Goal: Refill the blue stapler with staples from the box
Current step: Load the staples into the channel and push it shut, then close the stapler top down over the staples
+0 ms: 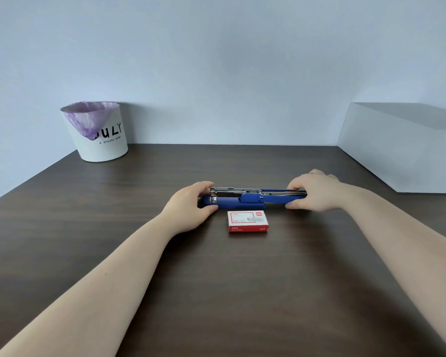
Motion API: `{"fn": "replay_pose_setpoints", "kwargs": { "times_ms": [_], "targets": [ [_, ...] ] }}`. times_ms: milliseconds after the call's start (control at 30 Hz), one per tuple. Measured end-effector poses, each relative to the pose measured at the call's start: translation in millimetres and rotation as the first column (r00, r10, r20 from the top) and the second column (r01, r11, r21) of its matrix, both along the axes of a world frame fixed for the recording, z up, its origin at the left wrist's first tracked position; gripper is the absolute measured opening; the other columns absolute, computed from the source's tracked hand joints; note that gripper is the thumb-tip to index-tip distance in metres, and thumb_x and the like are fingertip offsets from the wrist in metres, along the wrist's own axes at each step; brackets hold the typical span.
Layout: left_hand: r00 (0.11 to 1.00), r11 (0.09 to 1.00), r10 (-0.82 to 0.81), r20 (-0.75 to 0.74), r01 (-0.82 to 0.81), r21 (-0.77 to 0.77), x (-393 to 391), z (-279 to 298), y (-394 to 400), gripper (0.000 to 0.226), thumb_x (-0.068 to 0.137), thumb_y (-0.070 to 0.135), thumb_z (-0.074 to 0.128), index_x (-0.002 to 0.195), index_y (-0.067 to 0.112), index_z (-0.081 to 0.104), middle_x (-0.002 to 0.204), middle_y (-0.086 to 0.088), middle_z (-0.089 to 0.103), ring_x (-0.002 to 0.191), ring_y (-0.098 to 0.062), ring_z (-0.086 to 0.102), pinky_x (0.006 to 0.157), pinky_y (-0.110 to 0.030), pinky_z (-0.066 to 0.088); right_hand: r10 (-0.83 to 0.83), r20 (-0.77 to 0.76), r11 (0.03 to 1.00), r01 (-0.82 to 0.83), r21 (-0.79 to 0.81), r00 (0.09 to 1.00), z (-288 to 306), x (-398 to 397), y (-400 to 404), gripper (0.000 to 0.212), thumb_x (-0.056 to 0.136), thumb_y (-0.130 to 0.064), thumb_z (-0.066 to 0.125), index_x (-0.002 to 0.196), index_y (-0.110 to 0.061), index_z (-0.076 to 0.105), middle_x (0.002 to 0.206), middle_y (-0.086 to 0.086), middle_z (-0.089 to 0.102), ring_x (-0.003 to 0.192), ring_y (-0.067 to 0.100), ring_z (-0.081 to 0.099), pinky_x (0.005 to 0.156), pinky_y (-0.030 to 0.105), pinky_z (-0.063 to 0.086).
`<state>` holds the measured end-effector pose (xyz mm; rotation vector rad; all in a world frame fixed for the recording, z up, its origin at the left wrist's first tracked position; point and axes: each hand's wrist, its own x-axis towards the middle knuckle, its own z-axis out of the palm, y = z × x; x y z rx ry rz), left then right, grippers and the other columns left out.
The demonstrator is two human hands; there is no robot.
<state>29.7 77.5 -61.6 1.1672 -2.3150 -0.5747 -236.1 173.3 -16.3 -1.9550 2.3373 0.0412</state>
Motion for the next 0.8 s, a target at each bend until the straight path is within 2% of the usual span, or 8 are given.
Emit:
{"fn": "replay_pose_setpoints", "kwargs": {
  "times_ms": [67,167,300,400,467,533,633,800],
  "targets": [
    [1.000,1.000,0.002,0.002,-0.002,-0.007,0.7,0.3,0.5,0.052,0.081,0.026,0.066,0.130,0.023,0.049,0.127,0.003,0.062,0.118,-0.017,0.055,0.099,-0.026,0.039,-0.009,0.004,1.000,0.009,-0.021,1.000,-0.9,1.0,-1.7,0.027,0.083,-0.049,0.058,0.103,-0.030,0.059,0.092,-0.007,0.057,0.098,0.019,0.045,0.088,0.039,0.037],
    [1.000,1.000,0.011,0.002,-0.011,-0.006,1.3,1.0,-0.8,0.050,0.080,0.027,0.066,0.127,0.022,0.051,0.126,0.003,0.062,0.117,-0.017,0.055,0.100,-0.029,0.041,0.004,0.080,0.997,0.002,-0.077,0.997,5.8,2.8,-2.5,0.021,0.082,-0.039,0.063,0.096,-0.024,0.060,0.092,-0.002,0.060,0.083,0.020,0.056,0.075,0.035,0.046],
    [1.000,1.000,0.014,0.002,-0.014,0.002,1.4,1.6,-2.6,0.050,0.079,0.029,0.067,0.127,0.022,0.052,0.126,0.003,0.062,0.117,-0.017,0.055,0.102,-0.032,0.042,0.076,0.157,0.974,-0.039,-0.225,0.985,25.0,5.6,-4.0,0.025,0.073,-0.027,0.075,0.094,-0.021,0.063,0.094,-0.001,0.065,0.083,0.018,0.059,0.073,0.031,0.047],
    [1.000,1.000,0.017,-0.006,-0.017,0.000,1.3,1.5,-2.2,0.050,0.079,0.028,0.068,0.126,0.021,0.053,0.126,0.003,0.063,0.117,-0.017,0.055,0.101,-0.030,0.041,0.189,0.258,0.917,-0.076,-0.392,0.947,39.8,18.9,-7.2,0.046,0.071,-0.024,0.078,0.113,-0.024,0.060,0.102,-0.004,0.061,0.092,0.016,0.056,0.078,0.025,0.041],
    [1.000,1.000,0.013,-0.014,-0.013,0.003,1.5,1.3,-2.1,0.049,0.079,0.027,0.068,0.126,0.021,0.053,0.125,0.003,0.063,0.117,-0.017,0.056,0.100,-0.029,0.041,0.269,0.301,0.884,-0.110,-0.454,0.915,44.8,32.6,-11.8,0.056,0.073,-0.022,0.077,0.124,-0.025,0.053,0.111,-0.008,0.056,0.089,0.009,0.052,0.076,0.017,0.037],
    [1.000,1.000,0.009,-0.015,-0.009,0.006,1.8,1.1,-2.1,0.049,0.079,0.027,0.068,0.126,0.022,0.054,0.124,0.004,0.064,0.116,-0.016,0.057,0.099,-0.028,0.041,0.325,0.323,0.865,-0.142,-0.481,0.889,44.6,47.6,-17.2,0.062,0.075,-0.020,0.075,0.130,-0.028,0.047,0.115,-0.011,0.053,0.077,0.000,0.048,0.073,0.014,0.036],
    [1.000,1.000,0.006,-0.018,-0.006,-0.003,1.7,1.3,-2.0,0.048,0.079,0.027,0.068,0.125,0.022,0.054,0.123,0.004,0.064,0.115,-0.017,0.057,0.097,-0.028,0.042,0.356,0.377,0.857,-0.138,-0.496,0.855,37.4,66.3,-24.5,0.065,0.077,-0.017,0.073,0.134,-0.027,0.044,0.106,-0.007,0.055,0.067,-0.001,0.048,0.077,0.019,0.041],
    [1.000,1.000,0.014,-0.023,-0.015,-0.014,0.9,2.1,-1.5,0.046,0.079,0.027,0.068,0.123,0.022,0.055,0.120,0.003,0.065,0.112,-0.018,0.057,0.090,-0.024,0.040,0.365,0.271,0.882,-0.237,-0.408,0.891,19.9,84.2,-33.8,0.041,0.083,-0.021,0.065,0.124,-0.018,0.057,0.096,-0.004,0.063,0.065,-0.001,0.049,0.072,0.024,0.040]
  ]
}}
